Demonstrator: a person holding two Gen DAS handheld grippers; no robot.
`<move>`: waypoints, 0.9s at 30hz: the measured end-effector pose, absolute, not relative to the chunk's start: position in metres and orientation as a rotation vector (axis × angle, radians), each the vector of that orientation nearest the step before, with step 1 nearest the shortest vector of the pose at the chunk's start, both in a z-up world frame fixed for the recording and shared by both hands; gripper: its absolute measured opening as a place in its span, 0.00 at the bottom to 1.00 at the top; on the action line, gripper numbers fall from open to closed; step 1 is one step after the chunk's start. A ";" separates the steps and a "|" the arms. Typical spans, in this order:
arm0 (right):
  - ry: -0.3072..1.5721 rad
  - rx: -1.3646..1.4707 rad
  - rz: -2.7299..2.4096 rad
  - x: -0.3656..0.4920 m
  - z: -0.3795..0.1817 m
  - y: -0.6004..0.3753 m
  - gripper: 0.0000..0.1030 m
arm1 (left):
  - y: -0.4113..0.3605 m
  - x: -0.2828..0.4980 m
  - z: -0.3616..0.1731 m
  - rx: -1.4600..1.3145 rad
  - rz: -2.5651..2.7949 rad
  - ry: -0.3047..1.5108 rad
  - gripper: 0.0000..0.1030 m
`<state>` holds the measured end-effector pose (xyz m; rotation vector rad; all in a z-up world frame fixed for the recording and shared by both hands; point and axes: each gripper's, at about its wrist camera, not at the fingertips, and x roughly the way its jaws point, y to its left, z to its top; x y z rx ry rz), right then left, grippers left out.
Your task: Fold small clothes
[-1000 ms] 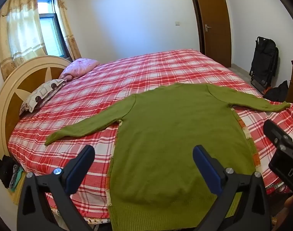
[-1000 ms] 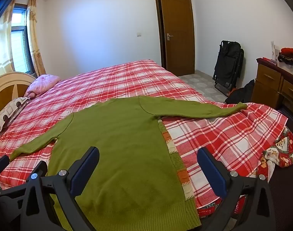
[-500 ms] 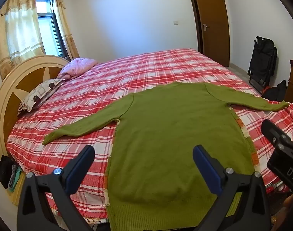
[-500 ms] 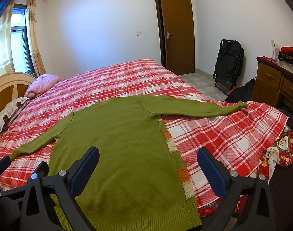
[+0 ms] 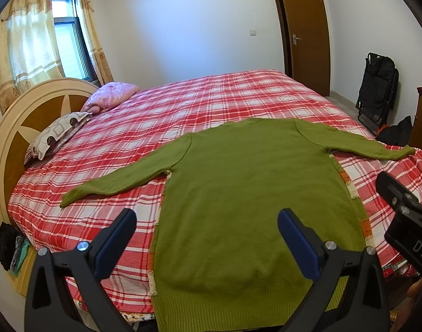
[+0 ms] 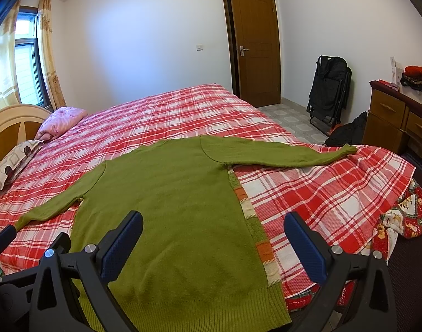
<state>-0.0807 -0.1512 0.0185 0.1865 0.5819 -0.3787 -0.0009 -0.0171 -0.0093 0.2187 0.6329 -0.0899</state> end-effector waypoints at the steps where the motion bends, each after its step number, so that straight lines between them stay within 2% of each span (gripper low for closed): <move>1: 0.582 0.187 -0.379 -0.081 0.018 -0.151 0.99 | -0.016 0.000 -0.009 0.219 -0.090 0.633 1.00; 27: 0.588 0.193 -0.383 -0.081 0.015 -0.152 0.99 | -0.017 0.000 -0.012 0.217 -0.094 0.640 1.00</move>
